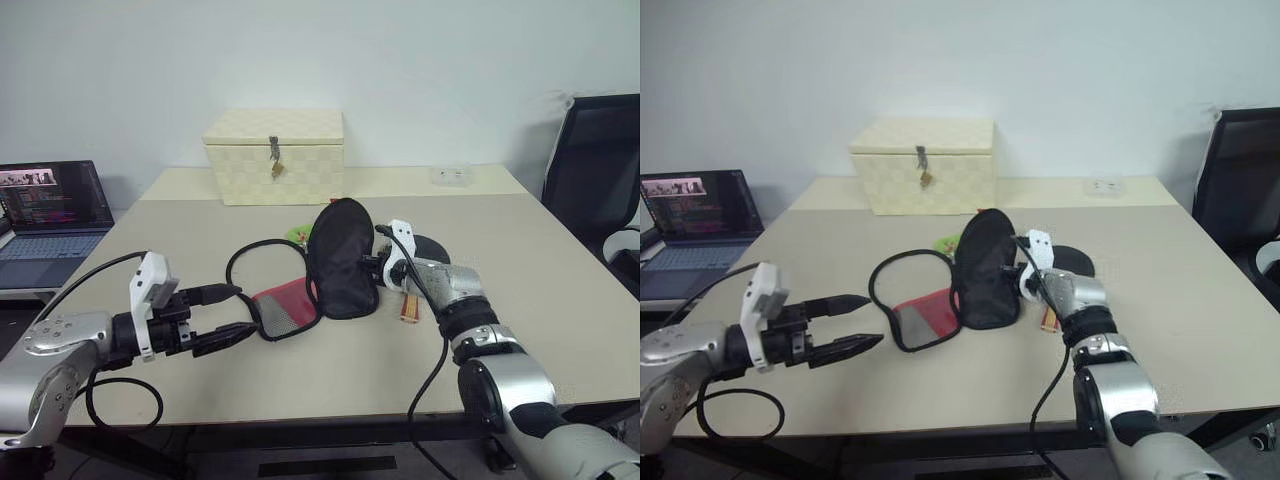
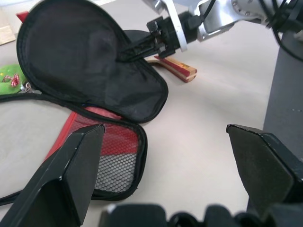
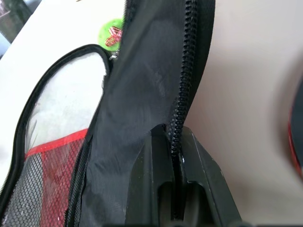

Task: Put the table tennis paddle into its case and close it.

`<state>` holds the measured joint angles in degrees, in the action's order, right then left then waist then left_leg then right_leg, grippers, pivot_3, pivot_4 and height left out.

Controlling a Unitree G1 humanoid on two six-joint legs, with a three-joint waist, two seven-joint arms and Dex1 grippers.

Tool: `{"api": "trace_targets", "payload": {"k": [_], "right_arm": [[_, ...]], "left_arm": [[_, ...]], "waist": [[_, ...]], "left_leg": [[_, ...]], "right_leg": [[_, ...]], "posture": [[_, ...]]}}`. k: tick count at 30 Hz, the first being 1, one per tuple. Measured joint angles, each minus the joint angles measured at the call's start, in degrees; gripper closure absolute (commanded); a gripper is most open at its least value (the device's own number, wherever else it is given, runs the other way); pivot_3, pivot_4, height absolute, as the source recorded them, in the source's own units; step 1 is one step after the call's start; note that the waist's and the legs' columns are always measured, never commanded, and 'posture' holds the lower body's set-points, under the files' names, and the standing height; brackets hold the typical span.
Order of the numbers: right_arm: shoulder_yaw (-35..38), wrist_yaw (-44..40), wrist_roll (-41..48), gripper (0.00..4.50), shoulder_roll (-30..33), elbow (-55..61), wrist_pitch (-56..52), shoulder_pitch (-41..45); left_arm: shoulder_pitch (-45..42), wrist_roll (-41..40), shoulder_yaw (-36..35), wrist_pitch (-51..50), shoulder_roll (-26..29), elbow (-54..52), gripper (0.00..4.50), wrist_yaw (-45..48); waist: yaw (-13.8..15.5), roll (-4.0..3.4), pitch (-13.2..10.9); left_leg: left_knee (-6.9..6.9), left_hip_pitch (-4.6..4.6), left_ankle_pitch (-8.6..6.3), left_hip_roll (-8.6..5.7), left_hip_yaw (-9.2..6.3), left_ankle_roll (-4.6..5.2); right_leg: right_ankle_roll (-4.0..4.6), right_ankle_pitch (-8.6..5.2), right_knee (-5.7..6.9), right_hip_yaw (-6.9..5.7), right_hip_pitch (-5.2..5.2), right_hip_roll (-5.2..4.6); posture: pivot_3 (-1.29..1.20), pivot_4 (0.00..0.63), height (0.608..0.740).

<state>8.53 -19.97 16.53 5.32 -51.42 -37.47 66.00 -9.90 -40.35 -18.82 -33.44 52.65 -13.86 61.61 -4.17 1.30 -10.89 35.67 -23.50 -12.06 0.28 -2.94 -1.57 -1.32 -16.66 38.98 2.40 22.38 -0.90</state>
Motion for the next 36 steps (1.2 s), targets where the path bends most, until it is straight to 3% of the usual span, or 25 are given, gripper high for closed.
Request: {"api": "trace_targets", "payload": {"k": [2,5,16,20,26,31,36], "right_arm": [[-0.9,-1.5,-1.1,4.46,0.2,-2.5,2.2,1.2],[-1.7,-2.4,-2.7,3.83,0.6,-5.5,5.2,2.3],[-3.3,-2.5,-8.5,0.02,4.9,-9.4,11.5,3.2],[-3.6,-2.5,-9.1,0.02,8.3,-4.2,10.6,2.8],[-2.4,0.6,-7.7,0.02,11.0,23.9,-6.8,-10.3],[1.7,11.5,-7.5,0.02,5.1,44.4,-22.1,-22.8],[3.3,18.3,-7.6,0.02,0.1,52.9,-27.4,-25.5]], "left_arm": [[-0.2,0.0,0.4,0.0,0.0,0.0,0.00,-0.1],[-0.4,0.1,0.7,0.0,0.0,0.0,0.00,-0.3],[-1.4,0.3,1.4,0.0,-0.2,0.0,0.00,-0.9],[-1.6,0.3,1.9,0.1,-0.5,0.0,0.00,-1.0],[-1.9,0.7,2.3,0.3,-0.9,0.3,0.00,-0.8],[-3.3,1.6,3.6,1.4,-1.1,2.3,0.00,0.4],[-5.8,2.7,5.1,2.3,-1.2,4.1,0.00,1.7]], "waist": [[0.0,0.00,0.0],[0.0,0.00,0.0],[0.0,0.00,0.0],[0.1,-0.02,0.0],[0.6,-0.01,0.0],[0.9,-0.02,0.0],[0.9,-0.01,0.0]], "left_leg": [[0.00,0.00,0.00,0.00,-0.01,0.00],[0.00,-0.01,0.00,0.00,-0.01,0.00],[0.00,-0.03,0.00,-0.01,-0.02,0.00],[0.00,-0.06,0.00,-0.01,-0.03,0.00],[0.02,-0.21,0.00,0.03,-0.17,0.00],[0.05,-0.36,0.01,0.03,-0.12,-0.01],[0.06,-0.35,0.01,0.05,-0.04,-0.01]], "right_leg": [[0.00,0.00,0.00,0.00,0.00,0.00],[0.00,0.00,0.00,0.00,0.00,0.00],[0.00,0.00,0.00,0.00,0.00,0.00],[0.00,0.00,0.00,0.01,0.03,-0.01],[0.04,-0.02,0.01,0.02,0.11,-0.01],[0.05,-0.02,0.13,0.00,0.33,0.02],[0.04,-0.02,0.10,0.01,0.34,0.06]], "posture": [[0.00,0.150,0.740],[0.00,0.150,0.740],[0.00,0.150,0.740],[0.00,0.150,0.740],[0.00,0.150,0.740],[0.00,0.150,0.740],[0.00,0.150,0.740]]}}
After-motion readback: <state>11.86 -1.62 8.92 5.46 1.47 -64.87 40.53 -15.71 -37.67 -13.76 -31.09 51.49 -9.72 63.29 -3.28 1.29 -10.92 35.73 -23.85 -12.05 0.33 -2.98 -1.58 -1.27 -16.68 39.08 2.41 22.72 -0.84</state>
